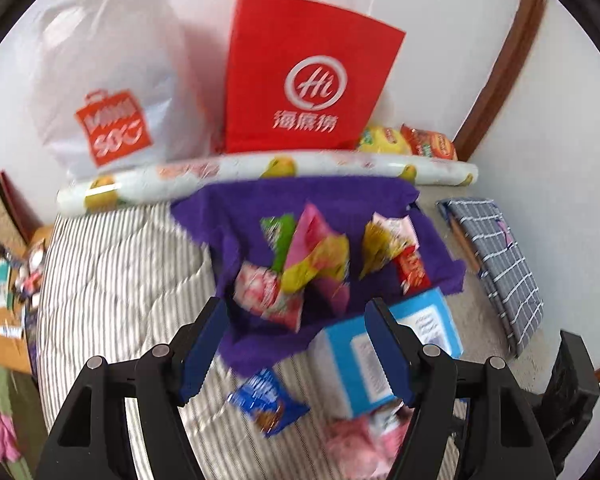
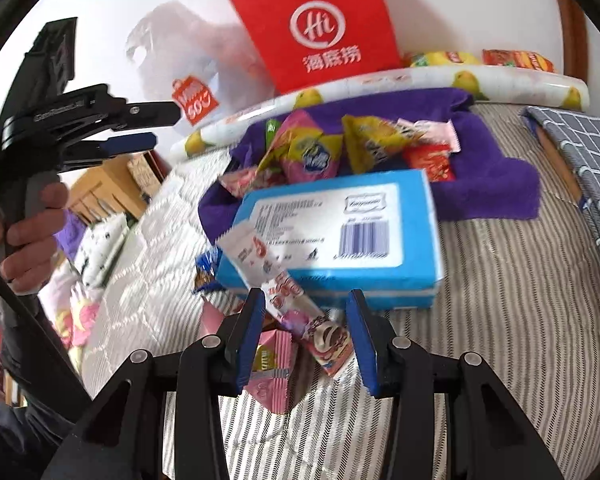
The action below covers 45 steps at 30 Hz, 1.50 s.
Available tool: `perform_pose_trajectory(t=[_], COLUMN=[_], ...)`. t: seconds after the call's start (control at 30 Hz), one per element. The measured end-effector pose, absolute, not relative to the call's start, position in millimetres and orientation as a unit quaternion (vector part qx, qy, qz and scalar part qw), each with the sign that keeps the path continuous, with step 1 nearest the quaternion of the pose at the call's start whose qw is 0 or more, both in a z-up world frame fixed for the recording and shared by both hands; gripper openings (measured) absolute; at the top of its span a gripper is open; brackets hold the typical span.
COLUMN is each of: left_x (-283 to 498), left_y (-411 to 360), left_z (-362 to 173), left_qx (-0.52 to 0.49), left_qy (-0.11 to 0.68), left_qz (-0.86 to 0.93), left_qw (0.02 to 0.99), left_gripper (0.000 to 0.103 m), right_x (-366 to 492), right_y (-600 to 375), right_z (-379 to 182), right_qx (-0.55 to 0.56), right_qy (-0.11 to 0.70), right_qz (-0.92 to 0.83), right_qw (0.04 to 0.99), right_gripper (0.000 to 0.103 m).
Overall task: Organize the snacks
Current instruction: 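Grasp the pink-and-white stick candy packet with the right gripper while the left moves to the blue packet, then grasp the blue chip packet with the left gripper while the right holds the stick packet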
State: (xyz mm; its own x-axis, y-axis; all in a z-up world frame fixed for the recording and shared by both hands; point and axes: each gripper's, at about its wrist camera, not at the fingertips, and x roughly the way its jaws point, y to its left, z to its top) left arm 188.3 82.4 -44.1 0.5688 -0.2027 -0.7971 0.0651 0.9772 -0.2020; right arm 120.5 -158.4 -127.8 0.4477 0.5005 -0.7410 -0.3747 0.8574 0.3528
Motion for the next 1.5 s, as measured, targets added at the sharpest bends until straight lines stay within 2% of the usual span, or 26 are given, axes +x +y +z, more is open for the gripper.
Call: perform_pose_trajectory(t=[0.3, 0.37, 0.47, 0.83, 1.13, 1.5], left_x=[161, 157, 152, 145, 152, 171], left_y=[104, 105, 107, 109, 104, 81], left_z=[-52, -53, -58, -116, -161, -169], left_qx=[-0.078, -0.076, -0.075, -0.110, -0.144, -0.110], left_qy=[0.462, 0.461, 0.464, 0.510, 0.548, 0.540], left_qz=[-0.056, -0.055, -0.052, -0.041, -0.040, -0.031], left_qw=[0.882, 0.882, 0.881, 0.852, 0.823, 0.834], left_gripper=[0.070, 0.070, 0.070, 0.070, 0.070, 0.068], right_x=[130, 134, 126, 94, 105, 131], right_y=[-133, -136, -145, -214, -249, -253], right_z=[-149, -151, -140, -97, -137, -160], right_qx=[0.020, 0.028, 0.028, 0.016, 0.019, 0.026], right_qy=[0.487, 0.490, 0.469, 0.431, 0.491, 0.484], right_qz=[0.243, 0.240, 0.237, 0.184, 0.125, 0.105], right_qw=[0.839, 0.838, 0.850, 0.883, 0.862, 0.869], right_gripper=[0.044, 0.035, 0.030, 0.030, 0.030, 0.031])
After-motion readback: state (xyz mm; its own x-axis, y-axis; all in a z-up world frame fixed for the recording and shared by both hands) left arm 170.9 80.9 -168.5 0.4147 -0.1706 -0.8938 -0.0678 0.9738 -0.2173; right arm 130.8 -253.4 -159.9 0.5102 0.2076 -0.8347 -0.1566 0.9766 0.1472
